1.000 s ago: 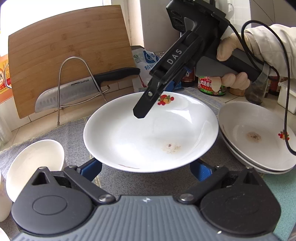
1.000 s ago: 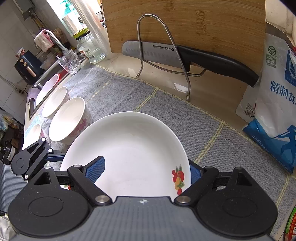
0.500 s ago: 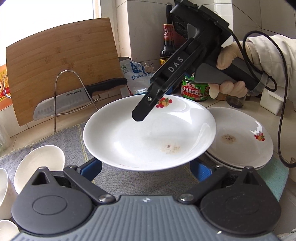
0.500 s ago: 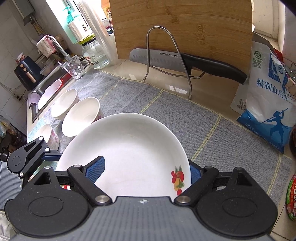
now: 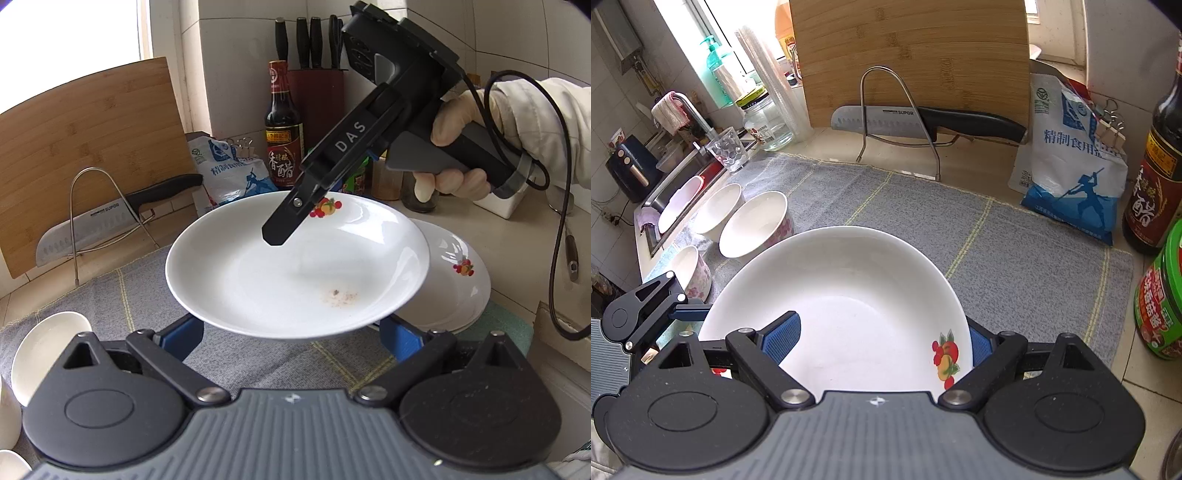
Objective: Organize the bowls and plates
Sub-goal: 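Lift and carry the held plate with the right gripper toward the plate stack, then lower the plate onto the stack and open the right gripper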
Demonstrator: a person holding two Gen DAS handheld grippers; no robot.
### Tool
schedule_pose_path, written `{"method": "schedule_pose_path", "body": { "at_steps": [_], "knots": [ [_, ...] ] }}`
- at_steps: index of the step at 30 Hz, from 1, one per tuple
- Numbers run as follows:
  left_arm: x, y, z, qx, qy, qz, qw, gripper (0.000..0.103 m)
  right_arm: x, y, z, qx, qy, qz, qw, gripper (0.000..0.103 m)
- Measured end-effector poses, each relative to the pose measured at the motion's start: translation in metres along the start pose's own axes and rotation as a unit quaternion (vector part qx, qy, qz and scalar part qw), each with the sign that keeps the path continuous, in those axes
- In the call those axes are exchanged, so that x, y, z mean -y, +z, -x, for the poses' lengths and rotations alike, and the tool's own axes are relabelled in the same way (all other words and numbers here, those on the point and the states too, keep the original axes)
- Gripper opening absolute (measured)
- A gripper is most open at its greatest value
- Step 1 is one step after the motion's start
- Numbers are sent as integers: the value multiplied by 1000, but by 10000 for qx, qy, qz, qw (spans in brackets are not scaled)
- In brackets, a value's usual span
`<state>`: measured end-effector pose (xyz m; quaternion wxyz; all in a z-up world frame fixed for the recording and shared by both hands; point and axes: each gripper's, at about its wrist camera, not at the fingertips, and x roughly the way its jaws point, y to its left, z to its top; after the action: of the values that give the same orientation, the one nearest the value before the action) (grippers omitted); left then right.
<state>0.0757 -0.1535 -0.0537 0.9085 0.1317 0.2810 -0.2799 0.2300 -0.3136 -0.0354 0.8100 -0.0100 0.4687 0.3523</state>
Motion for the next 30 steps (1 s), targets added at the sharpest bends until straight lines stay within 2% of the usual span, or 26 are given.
{"method": "schedule_pose_path", "body": {
  "at_steps": [19, 30],
  "knots": [
    [42, 4, -20, -213, -681, -392, 9967, 101, 30, -65, 32, 94, -394, -681, 9969, 94],
    [55, 8, -34, -336, -859, -556, 9942, 101, 49, -89, 34, 99, -465, -971, 9941, 94]
  ]
}}
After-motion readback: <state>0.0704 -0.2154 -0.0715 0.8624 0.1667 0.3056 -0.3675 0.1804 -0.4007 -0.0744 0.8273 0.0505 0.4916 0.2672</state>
